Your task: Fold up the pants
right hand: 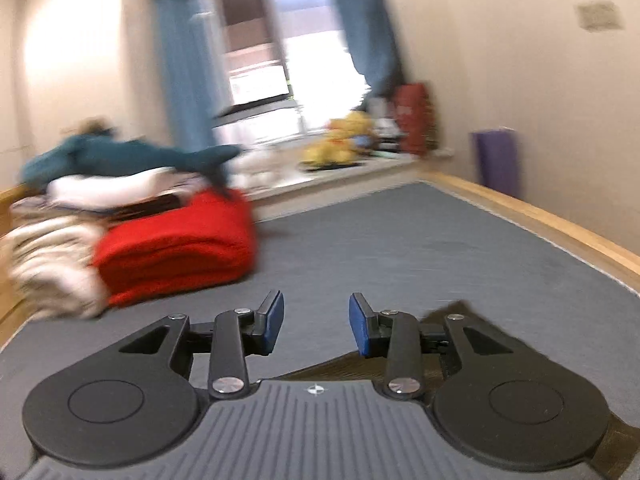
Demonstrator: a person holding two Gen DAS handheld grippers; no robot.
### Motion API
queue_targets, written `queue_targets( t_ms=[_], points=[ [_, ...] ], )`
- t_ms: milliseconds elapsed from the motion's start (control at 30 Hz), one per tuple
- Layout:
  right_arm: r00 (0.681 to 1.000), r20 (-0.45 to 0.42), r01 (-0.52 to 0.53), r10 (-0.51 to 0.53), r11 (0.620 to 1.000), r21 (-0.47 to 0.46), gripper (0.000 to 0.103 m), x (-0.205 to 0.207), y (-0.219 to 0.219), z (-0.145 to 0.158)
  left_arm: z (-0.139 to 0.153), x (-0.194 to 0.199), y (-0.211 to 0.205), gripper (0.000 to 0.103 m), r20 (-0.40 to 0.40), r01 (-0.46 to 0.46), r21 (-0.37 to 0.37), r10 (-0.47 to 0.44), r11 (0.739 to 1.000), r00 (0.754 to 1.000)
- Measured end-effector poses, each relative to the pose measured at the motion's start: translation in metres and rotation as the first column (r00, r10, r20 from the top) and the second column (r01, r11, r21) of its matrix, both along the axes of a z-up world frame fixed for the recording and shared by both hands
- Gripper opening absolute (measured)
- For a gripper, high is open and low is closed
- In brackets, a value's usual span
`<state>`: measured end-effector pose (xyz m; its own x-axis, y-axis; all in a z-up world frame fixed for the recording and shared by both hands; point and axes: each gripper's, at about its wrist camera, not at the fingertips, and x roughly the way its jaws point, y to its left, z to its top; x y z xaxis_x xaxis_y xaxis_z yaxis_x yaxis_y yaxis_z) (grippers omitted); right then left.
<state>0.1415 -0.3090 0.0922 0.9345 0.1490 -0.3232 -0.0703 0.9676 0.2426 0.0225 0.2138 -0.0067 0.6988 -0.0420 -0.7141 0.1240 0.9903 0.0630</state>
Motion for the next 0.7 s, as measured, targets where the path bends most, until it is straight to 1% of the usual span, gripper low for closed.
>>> queue_targets(
  t_ms=[33, 67, 100, 133, 167, 200, 233, 267, 300, 367, 400, 433, 467, 533, 600, 667, 700],
  points=[
    [0.999, 0.004, -0.047, 0.047, 0.999, -0.006, 0.042, -0.012, 0.010, 0.009, -0.005, -0.003, 0.011, 0.021, -0.009, -0.052, -0.049, 0.052, 0.997, 0.999],
    [0.995, 0.008, -0.095, 0.095, 0.995, -0.014, 0.043, -0.022, 0.021, 0.018, -0.016, -0.005, 0.023, 0.021, -0.024, -0.117, -0.105, 0.115, 0.988, 0.993],
    [0.992, 0.012, -0.129, 0.129, 0.991, -0.022, 0.043, -0.029, 0.031, 0.024, -0.027, -0.002, 0.031, 0.021, -0.080, -0.165, -0.136, 0.156, 0.977, 0.985],
    [0.987, 0.015, -0.157, 0.157, 0.987, -0.032, 0.043, -0.036, 0.039, 0.031, -0.035, 0.005, 0.033, 0.021, -0.134, -0.185, -0.117, 0.169, 0.976, 0.976],
    [0.983, 0.010, -0.182, 0.182, 0.982, -0.046, 0.043, -0.042, 0.046, 0.037, -0.037, 0.007, 0.035, 0.022, -0.134, -0.201, -0.092, 0.188, 0.975, 0.973],
    [0.980, 0.001, -0.198, 0.198, 0.979, -0.053, 0.043, -0.048, 0.052, 0.043, -0.039, 0.010, 0.036, 0.023, -0.145, -0.207, -0.086, 0.194, 0.975, 0.970],
    [0.979, -0.012, -0.202, 0.202, 0.978, -0.046, 0.043, -0.052, 0.054, 0.046, -0.042, 0.014, 0.036, 0.027, -0.160, -0.213, -0.088, 0.197, 0.973, 0.967],
    [0.981, -0.023, -0.195, 0.194, 0.980, -0.031, 0.043, -0.045, 0.056, 0.049, -0.044, 0.017, 0.036, 0.029, -0.168, -0.219, -0.078, 0.203, 0.973, 0.965],
    [0.984, -0.027, -0.177, 0.177, 0.984, -0.015, 0.043, -0.049, 0.055, 0.051, -0.044, 0.018, 0.035, 0.031, -0.169, -0.222, -0.071, 0.207, 0.973, 0.964],
    [0.994, 0.011, -0.109, 0.108, 0.994, 0.011, 0.043, -0.059, 0.050, 0.059, -0.044, 0.019, 0.038, 0.046, -0.173, -0.233, -0.079, 0.217, 0.969, 0.961],
    [0.996, 0.042, -0.073, 0.073, 0.997, 0.007, 0.045, -0.062, 0.048, 0.064, -0.044, 0.021, 0.038, 0.051, -0.176, -0.238, -0.079, 0.222, 0.968, 0.959],
    [0.997, 0.069, -0.034, 0.035, 0.999, -0.004, 0.048, -0.066, 0.047, 0.070, -0.044, 0.020, 0.042, 0.059, -0.178, -0.246, -0.073, 0.230, 0.967, 0.957],
    [0.996, 0.092, 0.001, 0.000, 1.000, -0.010, 0.050, -0.064, 0.043, 0.070, -0.044, 0.022, 0.042, 0.064, -0.180, -0.256, -0.062, 0.242, 0.965, 0.953],
    [0.990, 0.130, 0.048, -0.046, 0.999, -0.017, 0.067, -0.066, 0.037, 0.074, -0.051, 0.027, 0.046, 0.067, -0.199, -0.280, -0.040, 0.267, 0.959, 0.943],
    [0.993, 0.106, 0.049, -0.047, 0.999, -0.023, 0.075, -0.065, 0.031, 0.073, -0.056, 0.031, 0.049, 0.068, -0.222, -0.306, -0.036, 0.291, 0.951, 0.931],
    [0.998, 0.042, 0.037, -0.037, 0.999, 0.000, 0.077, -0.057, 0.026, 0.063, -0.060, 0.034, 0.054, 0.070, -0.249, -0.323, -0.050, 0.301, 0.945, 0.920],
    [0.999, -0.006, 0.041, -0.041, 0.999, 0.016, 0.077, -0.051, 0.025, 0.054, -0.063, 0.035, 0.056, 0.070, -0.267, -0.333, -0.046, 0.310, 0.942, 0.913]
  ],
)
